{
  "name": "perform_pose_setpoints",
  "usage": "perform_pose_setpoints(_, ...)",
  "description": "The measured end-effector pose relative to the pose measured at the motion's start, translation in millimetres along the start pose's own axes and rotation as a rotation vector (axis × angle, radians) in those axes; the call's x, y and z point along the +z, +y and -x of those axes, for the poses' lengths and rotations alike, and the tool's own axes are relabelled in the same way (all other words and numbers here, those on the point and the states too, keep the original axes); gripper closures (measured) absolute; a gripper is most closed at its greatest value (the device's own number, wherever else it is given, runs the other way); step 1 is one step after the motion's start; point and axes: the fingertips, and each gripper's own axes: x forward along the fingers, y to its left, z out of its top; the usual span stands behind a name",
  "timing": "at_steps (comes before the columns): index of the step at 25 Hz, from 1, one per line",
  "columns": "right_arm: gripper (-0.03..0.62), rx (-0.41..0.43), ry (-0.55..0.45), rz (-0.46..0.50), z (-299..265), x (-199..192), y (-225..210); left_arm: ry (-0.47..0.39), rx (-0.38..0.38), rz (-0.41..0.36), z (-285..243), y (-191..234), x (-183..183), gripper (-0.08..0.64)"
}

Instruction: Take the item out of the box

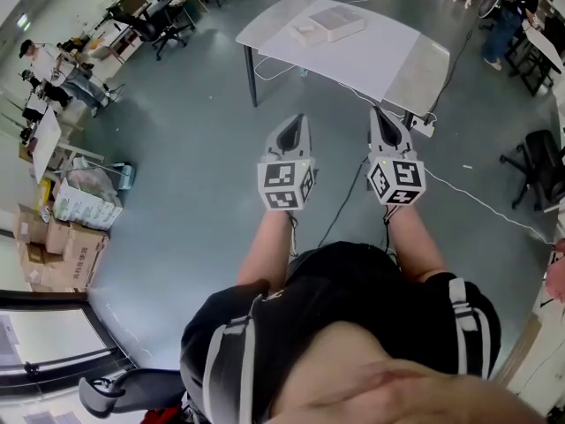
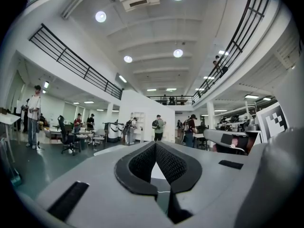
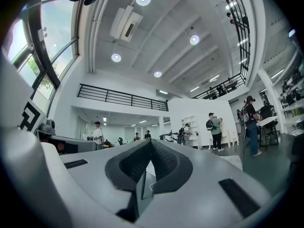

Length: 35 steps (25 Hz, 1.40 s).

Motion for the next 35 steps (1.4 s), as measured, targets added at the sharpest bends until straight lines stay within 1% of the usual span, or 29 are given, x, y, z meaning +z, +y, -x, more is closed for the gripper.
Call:
perform_pose_setpoints(4, 0.580, 0.031, 0.011, -0.030, -4.3, -11.7, 11.9, 0.012, 0.003, -0.010, -2.3, 11.2, -7.7, 0.548)
perform_pose_setpoints(7, 0.580, 0.040, 0.022, -0.024, -12.1, -17.3, 14.1, 0.028, 0.002, 0.002, -9.1, 18.7, -12.5, 0.548)
perform_pose_setpoints(11, 0.580, 0.055, 0.034, -0.026, -29.2, -25.6, 12.5, 0.040, 0.006, 0.002, -23.3, 26.1, -18.5, 0.548)
perform_pose_setpoints(17, 0.580, 0.065, 0.025, -0.031, -60.5, -35.3, 2.2, 0.050, 0.011, -0.013, -51.8, 37.6, -25.9, 0.548)
perform_pose_setpoints(22, 0.580, 0.081, 0.011, -0.033, -104.9, -38.2, -15.7, 0.047, 0.027, -0.020, -92.1, 53.3, -26.3, 0.548)
perform_pose_setpoints(26, 0.580, 0.101, 0.004, -0.031, -144.7, -38.5, -30.9, 0.035, 0.051, -0.030, -130.1, 69.1, -18.8, 0.548)
perform_pose_setpoints(32, 0.580, 0.139, 0.019, -0.028, -202.3, -40.0, -65.6, 0.043, 0.087, -0.001, -193.6, 85.8, -13.5, 0.548)
perform_pose_setpoints(35, 0.580, 0.161, 0.023, -0.042, -226.2, -39.1, -87.0, 0.053, 0.097, -0.003, -227.9, 86.5, -11.5, 0.548)
